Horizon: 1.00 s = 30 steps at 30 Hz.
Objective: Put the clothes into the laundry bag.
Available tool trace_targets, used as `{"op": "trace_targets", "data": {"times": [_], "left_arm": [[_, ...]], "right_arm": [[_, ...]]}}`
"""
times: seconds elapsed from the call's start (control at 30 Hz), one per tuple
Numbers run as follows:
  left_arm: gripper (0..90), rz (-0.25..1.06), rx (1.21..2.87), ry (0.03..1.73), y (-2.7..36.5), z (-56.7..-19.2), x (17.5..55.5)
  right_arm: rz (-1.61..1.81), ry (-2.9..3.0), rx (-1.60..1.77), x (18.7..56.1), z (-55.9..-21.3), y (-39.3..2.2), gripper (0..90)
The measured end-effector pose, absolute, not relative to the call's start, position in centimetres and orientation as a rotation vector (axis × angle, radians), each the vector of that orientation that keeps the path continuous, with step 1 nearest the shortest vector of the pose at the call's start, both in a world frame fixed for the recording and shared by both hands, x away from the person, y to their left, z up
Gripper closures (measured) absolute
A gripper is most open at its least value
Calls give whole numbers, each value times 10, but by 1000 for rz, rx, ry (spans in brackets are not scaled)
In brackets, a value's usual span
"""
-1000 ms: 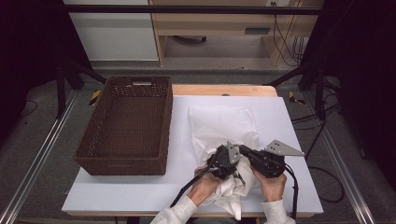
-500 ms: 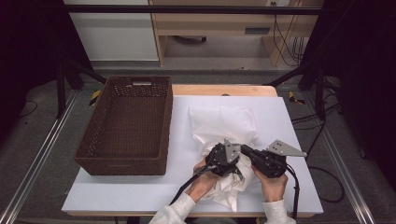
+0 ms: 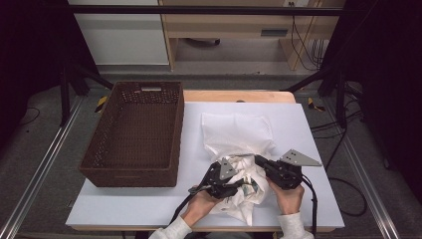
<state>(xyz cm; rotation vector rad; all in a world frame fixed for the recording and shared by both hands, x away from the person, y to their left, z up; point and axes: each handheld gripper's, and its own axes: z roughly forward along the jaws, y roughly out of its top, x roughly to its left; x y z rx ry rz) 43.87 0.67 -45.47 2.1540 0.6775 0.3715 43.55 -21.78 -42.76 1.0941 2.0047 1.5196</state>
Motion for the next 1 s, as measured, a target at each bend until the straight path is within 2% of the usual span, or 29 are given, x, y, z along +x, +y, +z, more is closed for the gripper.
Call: {"op": "trace_targets", "data": {"times": [0.07, 0.2, 0.47, 0.6, 0.77, 0.83, 0.87, 0.9, 0.93, 1.0], "left_arm": [[703, 370, 2145, 690, 6, -452, 440], [771, 379, 2086, 677, 9, -438, 435], [769, 453, 2117, 681, -14, -426, 441], [764, 607, 2192, 683, -29, -448, 453], [752, 588, 2140, 706, -29, -455, 459], [723, 560, 2113, 692, -22, -453, 457], [669, 553, 2104, 691, -19, -450, 456], [602, 543, 2088, 684, -12, -446, 453], [475, 530, 2074, 679, -7, -442, 450], [364, 523, 2072, 659, 6, -435, 442]], "right_arm": [[1518, 2013, 1102, 436, -429, -218, 894], [1528, 2010, 1100, 436, -429, -218, 894], [1568, 1996, 1085, 433, -424, -219, 895], [1590, 2005, 1073, 433, -424, -219, 895], [1577, 2016, 1061, 432, -423, -215, 894], [1568, 2015, 1072, 433, -426, -216, 895], [1554, 2011, 1077, 434, -426, -217, 894], [1559, 2010, 1082, 434, -427, -218, 894], [1560, 2006, 1090, 435, -428, -219, 895], [1544, 2007, 1091, 435, -428, -219, 895]]}}
